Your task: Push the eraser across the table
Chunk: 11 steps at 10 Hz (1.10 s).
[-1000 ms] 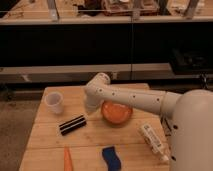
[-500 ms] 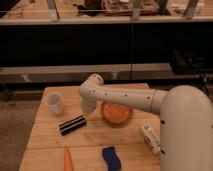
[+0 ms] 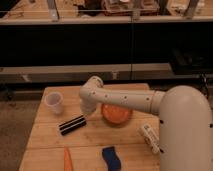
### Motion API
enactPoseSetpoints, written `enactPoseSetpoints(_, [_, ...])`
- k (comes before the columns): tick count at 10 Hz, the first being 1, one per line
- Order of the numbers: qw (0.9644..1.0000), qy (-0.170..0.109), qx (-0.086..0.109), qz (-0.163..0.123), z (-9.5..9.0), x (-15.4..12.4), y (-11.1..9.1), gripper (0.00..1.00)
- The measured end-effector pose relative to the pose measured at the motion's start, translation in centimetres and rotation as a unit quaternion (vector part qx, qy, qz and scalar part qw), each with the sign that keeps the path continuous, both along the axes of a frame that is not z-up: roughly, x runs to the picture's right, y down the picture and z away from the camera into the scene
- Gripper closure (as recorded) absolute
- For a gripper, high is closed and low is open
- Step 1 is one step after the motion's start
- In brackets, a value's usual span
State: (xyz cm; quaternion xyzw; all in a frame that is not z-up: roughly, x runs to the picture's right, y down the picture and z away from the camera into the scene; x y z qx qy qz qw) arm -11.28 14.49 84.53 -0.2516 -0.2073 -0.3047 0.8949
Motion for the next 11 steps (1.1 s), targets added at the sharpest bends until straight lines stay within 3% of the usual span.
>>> enactPoseSetpoints(5, [0.9997, 0.015, -0.012, 0.013, 1.2, 0.0, 0.3, 1.00])
enactPoseSetpoints(7, [0.9996, 0.018, -0.017, 0.014, 1.8, -0.2, 0.7, 0.94])
enactPoseSetpoints(11, [1.0000, 0.004, -0.004, -0.007, 0.7, -1.3, 1.9, 1.00])
